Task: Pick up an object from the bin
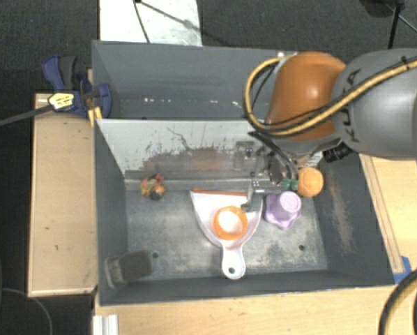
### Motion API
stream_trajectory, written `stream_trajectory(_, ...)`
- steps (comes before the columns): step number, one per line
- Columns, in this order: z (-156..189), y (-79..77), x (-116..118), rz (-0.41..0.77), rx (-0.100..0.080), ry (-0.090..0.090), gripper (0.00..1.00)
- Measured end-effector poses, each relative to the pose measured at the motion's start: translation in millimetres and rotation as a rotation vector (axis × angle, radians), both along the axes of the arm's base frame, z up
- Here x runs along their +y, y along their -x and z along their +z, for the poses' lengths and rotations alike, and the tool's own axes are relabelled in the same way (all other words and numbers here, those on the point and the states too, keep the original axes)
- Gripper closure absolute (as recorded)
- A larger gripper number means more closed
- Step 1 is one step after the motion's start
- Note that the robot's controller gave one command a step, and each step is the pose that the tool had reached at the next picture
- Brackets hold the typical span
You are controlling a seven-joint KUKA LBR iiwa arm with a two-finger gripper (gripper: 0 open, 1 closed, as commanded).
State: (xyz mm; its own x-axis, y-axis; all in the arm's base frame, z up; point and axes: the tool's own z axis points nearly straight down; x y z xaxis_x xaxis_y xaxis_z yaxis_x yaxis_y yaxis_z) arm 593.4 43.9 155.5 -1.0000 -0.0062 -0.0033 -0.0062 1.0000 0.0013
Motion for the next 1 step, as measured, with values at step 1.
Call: stream_trajectory(1, -13.8, 0.7, 12.2, 0.13, -0.004, 0.003, 0.0)
